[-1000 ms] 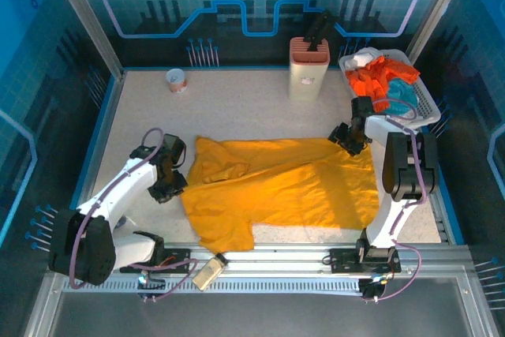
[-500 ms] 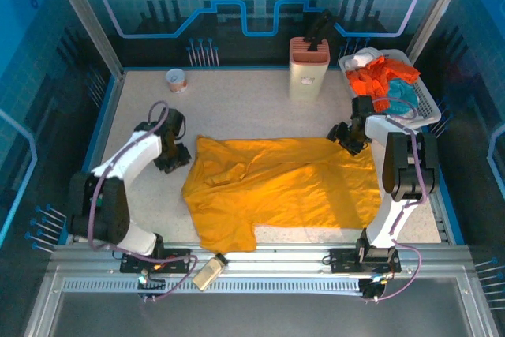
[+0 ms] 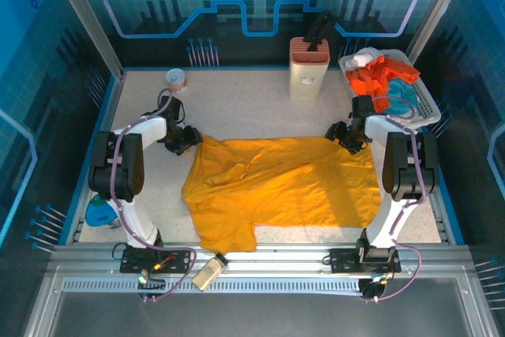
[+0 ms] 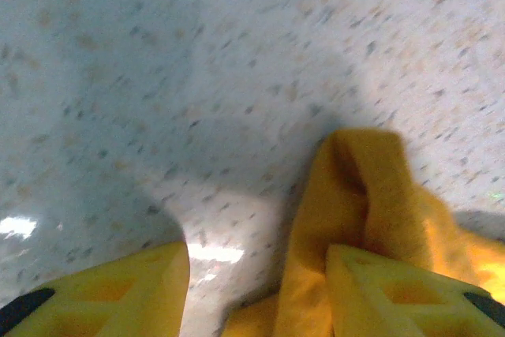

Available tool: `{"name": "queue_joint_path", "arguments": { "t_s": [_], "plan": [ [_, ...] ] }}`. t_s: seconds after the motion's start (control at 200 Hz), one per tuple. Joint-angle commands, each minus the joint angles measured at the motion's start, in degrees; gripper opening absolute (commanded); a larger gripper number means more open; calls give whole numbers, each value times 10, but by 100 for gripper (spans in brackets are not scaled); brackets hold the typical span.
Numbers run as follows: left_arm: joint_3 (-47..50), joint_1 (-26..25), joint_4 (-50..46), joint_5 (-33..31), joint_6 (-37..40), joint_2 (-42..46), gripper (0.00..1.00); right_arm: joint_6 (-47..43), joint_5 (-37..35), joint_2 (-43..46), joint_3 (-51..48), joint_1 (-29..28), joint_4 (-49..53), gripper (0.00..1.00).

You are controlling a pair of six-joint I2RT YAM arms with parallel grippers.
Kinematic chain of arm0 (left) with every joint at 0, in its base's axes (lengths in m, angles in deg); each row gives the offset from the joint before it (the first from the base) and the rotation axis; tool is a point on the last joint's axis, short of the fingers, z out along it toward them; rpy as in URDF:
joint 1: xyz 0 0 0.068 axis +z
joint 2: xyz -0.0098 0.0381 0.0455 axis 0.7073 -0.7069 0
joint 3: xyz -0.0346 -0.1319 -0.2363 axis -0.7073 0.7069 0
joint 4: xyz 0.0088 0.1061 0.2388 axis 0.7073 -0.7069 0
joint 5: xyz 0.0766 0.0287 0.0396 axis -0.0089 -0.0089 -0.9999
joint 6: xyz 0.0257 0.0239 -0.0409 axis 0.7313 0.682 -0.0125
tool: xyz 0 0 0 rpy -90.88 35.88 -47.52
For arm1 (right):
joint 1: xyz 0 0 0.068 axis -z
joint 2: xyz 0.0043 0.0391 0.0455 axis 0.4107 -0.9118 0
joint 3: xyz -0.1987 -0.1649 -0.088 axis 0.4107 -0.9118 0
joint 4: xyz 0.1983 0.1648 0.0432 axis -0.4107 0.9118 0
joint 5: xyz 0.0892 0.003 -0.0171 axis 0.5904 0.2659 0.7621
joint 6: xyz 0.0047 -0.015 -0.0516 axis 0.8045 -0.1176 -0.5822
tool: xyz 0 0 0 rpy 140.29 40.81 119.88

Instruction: Fold and stack the t-shirts

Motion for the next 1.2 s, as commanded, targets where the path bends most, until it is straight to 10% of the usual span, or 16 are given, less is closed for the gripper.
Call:
{"name": "queue_joint_path", "arguments": {
  "t_s": [0.0, 1.196],
  "plan": [
    [-14, 4, 33, 38, -10, 3, 48, -10, 8, -23, -7, -3, 7, 66],
    [92, 35, 229, 214, -193, -39, 34, -21, 12, -33, 6, -6, 16, 63]
  ]
}}
